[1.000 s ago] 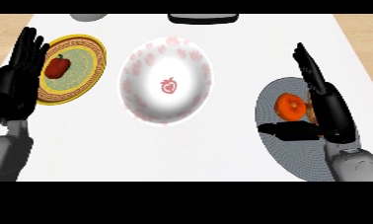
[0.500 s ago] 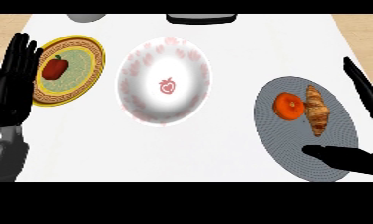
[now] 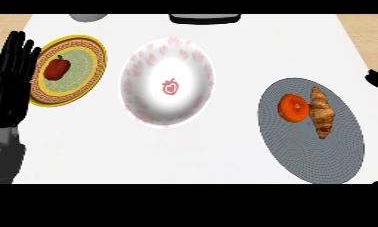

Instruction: Pick the croissant from the placemat and place it in the bowl

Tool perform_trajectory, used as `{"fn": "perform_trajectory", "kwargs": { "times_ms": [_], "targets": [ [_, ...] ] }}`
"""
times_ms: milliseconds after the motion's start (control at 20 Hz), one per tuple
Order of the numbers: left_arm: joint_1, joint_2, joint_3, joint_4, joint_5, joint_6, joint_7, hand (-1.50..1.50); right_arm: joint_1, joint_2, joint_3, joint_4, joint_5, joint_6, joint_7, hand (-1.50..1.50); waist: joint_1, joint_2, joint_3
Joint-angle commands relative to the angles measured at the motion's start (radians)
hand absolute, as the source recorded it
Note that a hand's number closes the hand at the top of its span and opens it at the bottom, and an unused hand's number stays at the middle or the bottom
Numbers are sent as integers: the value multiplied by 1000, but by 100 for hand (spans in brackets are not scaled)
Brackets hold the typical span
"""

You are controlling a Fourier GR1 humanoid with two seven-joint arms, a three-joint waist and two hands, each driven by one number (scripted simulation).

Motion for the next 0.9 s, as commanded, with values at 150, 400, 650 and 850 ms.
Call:
{"fn": "perform_trajectory", "kwargs": {
  "times_ms": [150,400,650,850],
  "targets": [
    [3,-11,14,9,5,-39,-17,0,0,-107,-34,-13,-43,229,101,-150,13,3,2],
    [-25,-45,7,-16,-35,-14,20,0,-51,-19,-24,73,39,290,100,-150,16,4,3],
    [-75,-43,35,43,-42,-43,24,0,-117,71,19,214,156,307,-11,-150,20,5,3],
    [1,-55,32,-63,-56,-37,60,0,-114,151,67,251,261,287,-14,-150,23,4,3]
  ]
}}
